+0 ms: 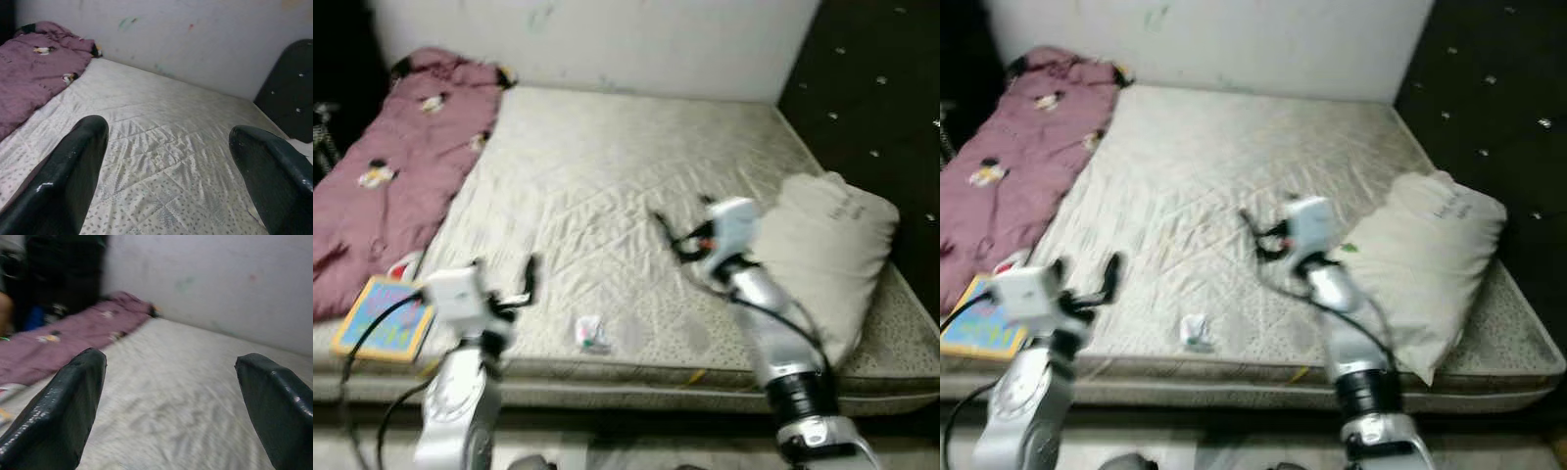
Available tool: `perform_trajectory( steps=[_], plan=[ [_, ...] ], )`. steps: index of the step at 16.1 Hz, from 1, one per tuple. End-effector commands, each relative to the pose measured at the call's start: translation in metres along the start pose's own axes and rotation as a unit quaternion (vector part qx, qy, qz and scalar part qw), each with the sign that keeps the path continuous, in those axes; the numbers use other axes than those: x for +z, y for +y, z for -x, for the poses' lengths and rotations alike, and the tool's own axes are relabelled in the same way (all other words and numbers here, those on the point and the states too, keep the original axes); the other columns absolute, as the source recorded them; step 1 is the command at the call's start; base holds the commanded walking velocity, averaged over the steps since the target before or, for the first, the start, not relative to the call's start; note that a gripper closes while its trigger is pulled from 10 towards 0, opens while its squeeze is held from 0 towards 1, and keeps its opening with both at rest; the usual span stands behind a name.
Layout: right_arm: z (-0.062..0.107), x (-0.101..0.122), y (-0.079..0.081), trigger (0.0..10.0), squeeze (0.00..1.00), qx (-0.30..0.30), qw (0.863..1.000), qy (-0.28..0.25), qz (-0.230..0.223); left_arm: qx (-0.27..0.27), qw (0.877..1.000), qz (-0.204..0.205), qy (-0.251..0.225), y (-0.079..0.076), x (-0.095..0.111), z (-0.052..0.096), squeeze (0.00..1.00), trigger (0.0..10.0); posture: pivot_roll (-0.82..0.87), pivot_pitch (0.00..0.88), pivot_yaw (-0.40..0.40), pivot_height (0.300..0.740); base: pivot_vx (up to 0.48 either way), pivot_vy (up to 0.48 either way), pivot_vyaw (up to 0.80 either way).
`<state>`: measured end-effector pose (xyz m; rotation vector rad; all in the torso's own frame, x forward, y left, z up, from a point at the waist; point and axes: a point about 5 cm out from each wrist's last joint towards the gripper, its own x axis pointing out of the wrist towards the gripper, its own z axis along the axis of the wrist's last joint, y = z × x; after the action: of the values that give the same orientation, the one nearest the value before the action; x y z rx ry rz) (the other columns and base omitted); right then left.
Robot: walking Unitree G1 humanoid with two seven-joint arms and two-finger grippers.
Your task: Clean up the room
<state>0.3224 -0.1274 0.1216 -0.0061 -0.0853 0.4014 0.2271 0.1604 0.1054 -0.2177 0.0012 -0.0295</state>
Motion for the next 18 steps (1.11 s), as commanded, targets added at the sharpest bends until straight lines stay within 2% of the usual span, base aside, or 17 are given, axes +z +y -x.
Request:
perform_trajectory(
  steps=[1,3,4,8,15,18],
  plan=[
    [-0.003,-0.001,0.012,10.0,0.00,0.010,1.000,-0.004,-0.012,0.021,1.000,-0.022,-0.005,0.011,0.005,0.001,0.00,10.0,0.12,0.000,-0.072,0.740,0.000,0.480,0.00],
    [0.001,-0.004,0.017,10.0,0.00,0.016,1.000,-0.001,-0.014,0.039,0.998,-0.039,-0.005,0.019,0.007,0.000,0.00,10.0,0.11,0.006,-0.072,0.740,0.000,0.161,0.00],
    [0.000,-0.004,0.018,10.0,0.00,0.015,1.000,0.000,-0.015,0.037,0.999,-0.033,-0.008,0.018,0.007,-0.002,0.00,10.0,0.10,0.017,-0.075,0.740,0.000,0.000,0.00],
    [0.000,-0.008,0.019,10.0,0.00,0.012,1.000,0.004,-0.018,0.029,0.999,-0.034,-0.011,0.009,0.009,-0.004,0.00,10.0,0.14,0.040,-0.051,0.740,0.000,0.000,0.00],
    [-0.008,-0.008,0.023,10.0,0.00,0.013,1.000,0.008,-0.017,0.025,0.999,-0.034,-0.014,0.003,0.008,-0.005,0.00,10.0,0.16,0.031,-0.072,0.740,0.000,0.000,0.00],
    [-0.008,-0.008,0.021,10.0,0.00,0.013,1.000,0.008,-0.015,0.015,0.999,-0.024,-0.016,-0.003,0.007,-0.009,0.00,10.0,0.14,0.034,-0.076,0.740,0.000,0.000,-0.53]
  ],
)
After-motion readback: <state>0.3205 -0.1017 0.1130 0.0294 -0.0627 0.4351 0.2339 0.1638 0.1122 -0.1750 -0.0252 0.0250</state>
